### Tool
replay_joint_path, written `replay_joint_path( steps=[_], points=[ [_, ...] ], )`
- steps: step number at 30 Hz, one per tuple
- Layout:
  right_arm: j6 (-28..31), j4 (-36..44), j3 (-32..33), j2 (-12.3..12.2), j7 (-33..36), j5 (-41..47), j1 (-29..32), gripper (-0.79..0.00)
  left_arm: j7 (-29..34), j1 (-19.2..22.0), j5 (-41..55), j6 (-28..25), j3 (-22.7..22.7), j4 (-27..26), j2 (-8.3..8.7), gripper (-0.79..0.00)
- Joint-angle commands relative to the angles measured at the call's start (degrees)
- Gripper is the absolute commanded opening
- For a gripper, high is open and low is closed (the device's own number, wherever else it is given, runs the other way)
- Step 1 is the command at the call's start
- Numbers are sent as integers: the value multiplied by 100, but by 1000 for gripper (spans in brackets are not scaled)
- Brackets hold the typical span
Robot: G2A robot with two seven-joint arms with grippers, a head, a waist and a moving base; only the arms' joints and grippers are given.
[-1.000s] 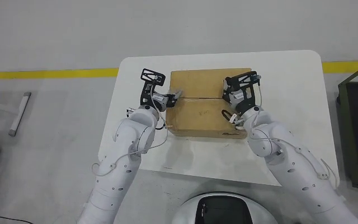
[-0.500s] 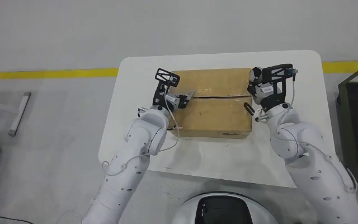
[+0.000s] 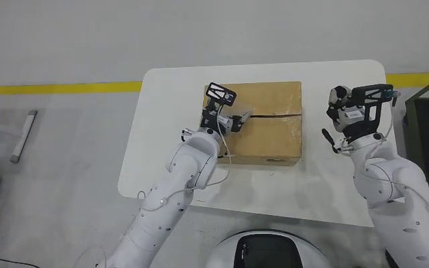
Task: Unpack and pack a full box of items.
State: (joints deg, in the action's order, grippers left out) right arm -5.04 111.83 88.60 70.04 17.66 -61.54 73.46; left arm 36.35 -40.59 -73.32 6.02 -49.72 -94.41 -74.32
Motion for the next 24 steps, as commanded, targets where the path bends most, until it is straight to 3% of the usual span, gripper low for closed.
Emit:
replay_joint_path(
  steps=[1,14,24],
  points=[
    [30,70,153,-11,4,31,135,-785,-1,50,-4,35,99,28,-51,0],
    [260,528,1051,-67,55,237,838,-785,-110,379,75,131,649,185,-403,0],
    [206,906,1414,-66,26,335,1292,-785,-169,505,134,106,817,248,-621,0]
  ],
)
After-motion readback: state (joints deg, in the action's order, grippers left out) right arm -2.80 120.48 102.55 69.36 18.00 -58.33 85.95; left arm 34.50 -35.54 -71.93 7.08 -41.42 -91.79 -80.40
